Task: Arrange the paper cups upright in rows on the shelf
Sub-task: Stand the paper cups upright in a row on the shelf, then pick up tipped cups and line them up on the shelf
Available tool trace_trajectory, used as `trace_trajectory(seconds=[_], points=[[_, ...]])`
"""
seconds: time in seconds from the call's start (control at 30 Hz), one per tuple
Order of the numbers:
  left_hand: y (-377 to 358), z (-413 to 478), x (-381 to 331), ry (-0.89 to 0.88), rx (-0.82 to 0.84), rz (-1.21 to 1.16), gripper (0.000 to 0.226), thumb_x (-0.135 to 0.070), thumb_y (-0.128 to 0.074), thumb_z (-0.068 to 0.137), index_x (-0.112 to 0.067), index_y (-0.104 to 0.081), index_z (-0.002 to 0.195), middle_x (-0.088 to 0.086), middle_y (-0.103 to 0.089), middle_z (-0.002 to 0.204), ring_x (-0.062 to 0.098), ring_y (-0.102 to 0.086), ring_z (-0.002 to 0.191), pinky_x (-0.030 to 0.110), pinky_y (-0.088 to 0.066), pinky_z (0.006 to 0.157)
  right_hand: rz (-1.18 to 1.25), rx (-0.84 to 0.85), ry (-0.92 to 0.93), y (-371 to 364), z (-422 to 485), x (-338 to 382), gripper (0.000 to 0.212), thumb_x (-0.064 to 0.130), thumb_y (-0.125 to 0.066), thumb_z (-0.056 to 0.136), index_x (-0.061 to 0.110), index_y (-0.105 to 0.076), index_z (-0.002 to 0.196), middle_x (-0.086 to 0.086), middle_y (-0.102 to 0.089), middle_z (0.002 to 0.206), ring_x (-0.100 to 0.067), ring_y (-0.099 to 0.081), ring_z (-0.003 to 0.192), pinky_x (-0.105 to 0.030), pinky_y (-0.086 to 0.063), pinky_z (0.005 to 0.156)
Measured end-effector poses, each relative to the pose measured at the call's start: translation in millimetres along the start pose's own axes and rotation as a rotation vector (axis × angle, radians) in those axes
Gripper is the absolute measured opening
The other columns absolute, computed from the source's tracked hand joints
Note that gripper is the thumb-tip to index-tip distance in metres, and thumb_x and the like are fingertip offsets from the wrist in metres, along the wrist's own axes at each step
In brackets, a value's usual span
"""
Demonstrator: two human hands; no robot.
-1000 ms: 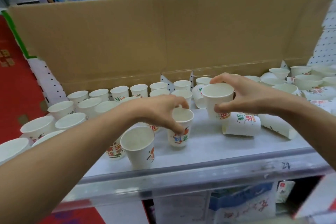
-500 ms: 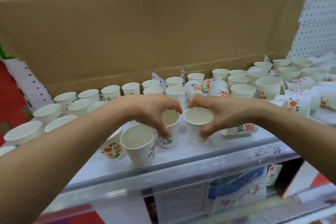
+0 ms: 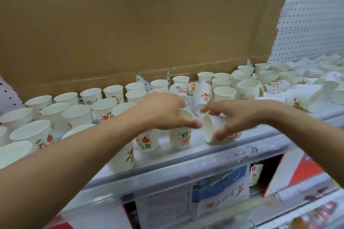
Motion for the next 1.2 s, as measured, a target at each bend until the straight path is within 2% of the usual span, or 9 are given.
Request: trace_trajectory(seconds=[0.1,0.23,0.37,0.47,0.57,0.67,0.83,1.07,1.2], points=[[-1,3,6,-0.026,0.03,-0.054,0.069,-0.075,-0.055,0.075,-0.031,-0.057,0.129,-0.008,-0.06,0.127,0.015,-0.055,0.114,0.039,-0.046,0.095,-0.035,-0.073,0.09,-13,10,-9,0.076,0.053,-0.072,0.073,0.041,-0.034,0.138,0.011,-0.046,0.138,-0.011,-0.047,0.12,-0.032,-0.04,0.101],[11,-6,12,-0.003,0.201,-0.247,0.071,-0.064,-0.07,0.072,-0.042,-0.047,0.136,-0.024,-0.049,0.127,0.004,-0.047,0.117,0.029,-0.041,0.097,0.29,-0.255,0.202,-14,4,-27,0.058,0.033,-0.075,0.075,0.037,-0.043,0.123,0.013,-0.054,0.114,-0.007,-0.056,0.099,-0.025,-0.05,0.084],[17,11,13,0.07,0.086,-0.426,0.062,-0.061,-0.064,0.078,-0.035,-0.052,0.133,-0.022,-0.055,0.123,-0.003,-0.053,0.11,0.024,-0.044,0.094,0.515,-0.322,0.307,-23,12,-41,0.072,0.029,-0.084,0.067,0.037,-0.042,0.125,0.019,-0.051,0.121,0.001,-0.052,0.111,-0.02,-0.046,0.094],[17,39,9,0.121,-0.017,-0.503,0.051,-0.054,-0.061,0.086,-0.029,-0.056,0.13,-0.017,-0.061,0.119,0.001,-0.059,0.105,0.026,-0.05,0.088,0.445,-0.24,0.386,-30,18,-48,0.08,0.046,-0.083,0.067,0.048,-0.035,0.131,0.024,-0.045,0.13,0.003,-0.047,0.118,-0.025,-0.043,0.101],[16,72,-2,0.176,-0.04,-0.48,0.052,-0.053,-0.058,0.089,-0.026,-0.055,0.133,-0.011,-0.062,0.123,0.01,-0.059,0.109,0.033,-0.047,0.096,0.401,-0.19,0.417,-18,15,-57,0.09,0.057,-0.08,0.066,0.053,-0.026,0.137,0.029,-0.046,0.126,0.007,-0.048,0.113,-0.017,-0.041,0.097],[14,108,-16,0.261,-0.054,-0.453,0.053,-0.052,-0.059,0.089,-0.017,-0.057,0.128,0.002,-0.064,0.122,0.021,-0.062,0.105,0.039,-0.049,0.095,0.314,-0.293,0.452,14,14,-74,0.078,0.067,-0.067,0.068,0.049,-0.036,0.138,0.026,-0.052,0.118,0.01,-0.049,0.107,-0.016,-0.045,0.088],[0,158,-39,0.425,0.041,-0.401,0.055,-0.054,-0.063,0.083,-0.007,-0.058,0.112,0.008,-0.069,0.101,0.023,-0.069,0.087,0.029,-0.052,0.069,0.198,-0.423,0.394,63,46,-117,0.05,0.049,-0.067,0.081,0.032,-0.055,0.127,0.018,-0.059,0.111,0.006,-0.053,0.102,-0.018,-0.046,0.085],[-14,179,-43,0.486,0.161,-0.372,0.052,-0.051,-0.073,0.074,-0.016,-0.062,0.111,0.001,-0.07,0.092,0.017,-0.065,0.08,0.026,-0.051,0.062,0.158,-0.367,0.412,87,91,-141,0.046,0.049,-0.066,0.082,0.029,-0.06,0.123,0.012,-0.063,0.11,0.0,-0.058,0.098,-0.024,-0.05,0.085],[3,148,-33,0.501,0.075,-0.403,0.059,-0.044,-0.076,0.07,-0.024,-0.054,0.121,-0.006,-0.065,0.093,0.01,-0.065,0.082,0.029,-0.057,0.073,0.109,-0.336,0.434,94,118,-128,0.038,0.043,-0.067,0.086,0.022,-0.064,0.117,0.006,-0.066,0.104,-0.01,-0.062,0.095,-0.029,-0.052,0.085]])
Point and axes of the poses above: each hand's wrist, its own z-axis towards the middle knuckle, its own y-axis out of the back of the hand, x = y × z, the point moved 1 cm from there along z, towards the middle knuckle
